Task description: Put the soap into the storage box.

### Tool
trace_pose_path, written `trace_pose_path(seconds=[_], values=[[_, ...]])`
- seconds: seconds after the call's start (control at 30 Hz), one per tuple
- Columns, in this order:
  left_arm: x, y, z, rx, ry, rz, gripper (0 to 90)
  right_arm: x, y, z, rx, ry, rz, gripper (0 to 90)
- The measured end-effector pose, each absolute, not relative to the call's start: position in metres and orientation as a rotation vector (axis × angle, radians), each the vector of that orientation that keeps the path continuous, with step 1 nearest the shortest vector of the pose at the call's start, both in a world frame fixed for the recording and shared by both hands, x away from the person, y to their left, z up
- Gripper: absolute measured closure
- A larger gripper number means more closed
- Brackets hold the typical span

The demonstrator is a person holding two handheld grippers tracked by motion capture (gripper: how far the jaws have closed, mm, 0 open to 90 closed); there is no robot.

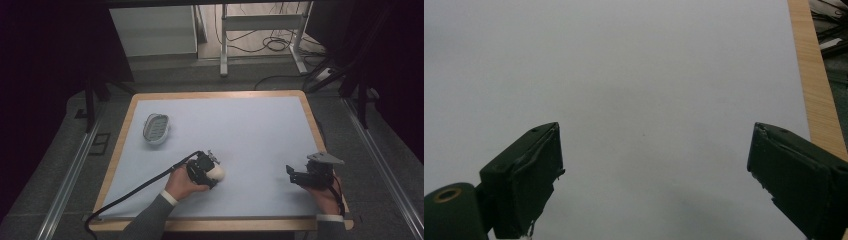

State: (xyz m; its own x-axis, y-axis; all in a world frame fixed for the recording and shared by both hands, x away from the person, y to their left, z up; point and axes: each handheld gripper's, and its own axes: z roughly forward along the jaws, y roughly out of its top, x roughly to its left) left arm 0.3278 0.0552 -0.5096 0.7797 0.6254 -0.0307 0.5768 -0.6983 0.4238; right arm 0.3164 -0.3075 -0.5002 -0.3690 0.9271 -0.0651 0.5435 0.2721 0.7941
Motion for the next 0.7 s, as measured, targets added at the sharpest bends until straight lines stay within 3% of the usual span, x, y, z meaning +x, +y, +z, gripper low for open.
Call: trace_pose_path(seconds=[0.3, 0.7], values=[[0.329, 0.059, -0.506, 2.578, 0.894, 0.159, 49.5, 0.315, -0.312, -0.497, 1.345, 1.988, 0.951, 7.3], [0.331, 0.075, -0.482, 2.482, 0.901, 0.154, 49.5, 0.314, -0.316, -0.494, 1.359, 1.972, 0.96, 7.3]])
